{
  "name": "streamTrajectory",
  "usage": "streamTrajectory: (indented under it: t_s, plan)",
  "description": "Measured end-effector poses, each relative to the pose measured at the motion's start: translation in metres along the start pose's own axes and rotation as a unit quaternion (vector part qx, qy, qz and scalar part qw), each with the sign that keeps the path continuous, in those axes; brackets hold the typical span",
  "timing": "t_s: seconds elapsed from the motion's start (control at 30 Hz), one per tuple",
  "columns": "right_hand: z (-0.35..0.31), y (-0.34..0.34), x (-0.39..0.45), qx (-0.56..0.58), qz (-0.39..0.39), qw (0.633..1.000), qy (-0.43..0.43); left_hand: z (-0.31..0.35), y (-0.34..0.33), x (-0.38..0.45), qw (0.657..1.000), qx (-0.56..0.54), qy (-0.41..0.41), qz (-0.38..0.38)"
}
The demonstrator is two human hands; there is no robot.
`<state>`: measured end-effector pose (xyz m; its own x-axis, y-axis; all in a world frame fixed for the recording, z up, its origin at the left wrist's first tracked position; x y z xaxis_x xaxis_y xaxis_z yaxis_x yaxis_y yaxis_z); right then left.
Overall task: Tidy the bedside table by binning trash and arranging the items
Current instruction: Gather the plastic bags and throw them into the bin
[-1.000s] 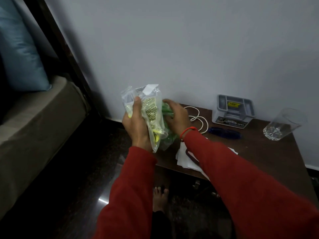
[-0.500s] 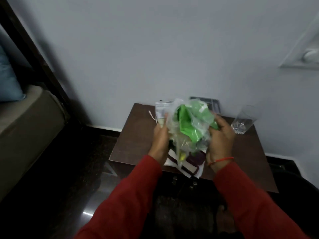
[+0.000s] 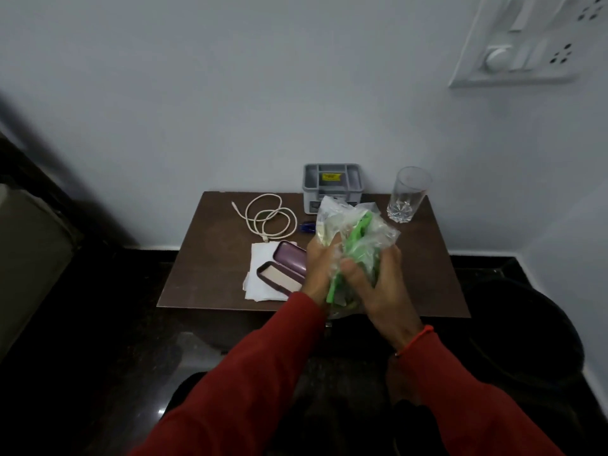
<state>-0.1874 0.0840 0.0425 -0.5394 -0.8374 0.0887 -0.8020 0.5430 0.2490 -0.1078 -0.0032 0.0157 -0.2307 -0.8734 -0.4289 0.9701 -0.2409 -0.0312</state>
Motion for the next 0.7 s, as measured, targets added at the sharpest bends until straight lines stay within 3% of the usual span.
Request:
streamTrajectory:
  t_s: [0.2, 0.33, 0.4, 0.5, 0.63, 0.7]
  plan:
    - [0.008, 0.077, 0.009, 0.076, 0.138, 0.987, -0.02, -0.004, -0.08, -0.024, 0.988, -0.099, -0.019, -0.121]
    - [0.03, 0.145, 0.018, 0.175, 0.268, 0.941, -0.112, -0.018, -0.139, -0.036, 0.968, -0.078, 0.007, -0.24]
    - [0.036, 0.172, 0.019, 0.182, 0.316, 0.922, -0.127, -0.026, -0.159, -0.043, 0.964, -0.066, 0.01, -0.258]
    - [0.045, 0.198, 0.022, 0.214, 0.353, 0.901, -0.134, -0.034, -0.171, -0.038, 0.966, -0.087, -0.006, -0.245]
    - [0.055, 0.218, 0.024, 0.244, 0.37, 0.886, -0.139, -0.031, -0.164, -0.008, 0.962, -0.246, 0.02, -0.114]
    - [0.062, 0.217, 0.025, 0.214, 0.365, 0.894, -0.146, -0.029, -0.166, 0.006, 0.955, -0.285, 0.014, -0.084]
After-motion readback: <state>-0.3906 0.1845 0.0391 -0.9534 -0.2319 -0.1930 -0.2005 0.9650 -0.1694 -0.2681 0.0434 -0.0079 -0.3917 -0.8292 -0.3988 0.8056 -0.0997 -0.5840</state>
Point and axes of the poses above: each hand's wrist, its own x-axis towards the middle knuckle, its own y-axis out of the back of the hand, z = x × y, the point moved 6 cm from there along x, towards the middle knuckle, and after that the axes turned 7 degrees about z, right-handed, at the moved point
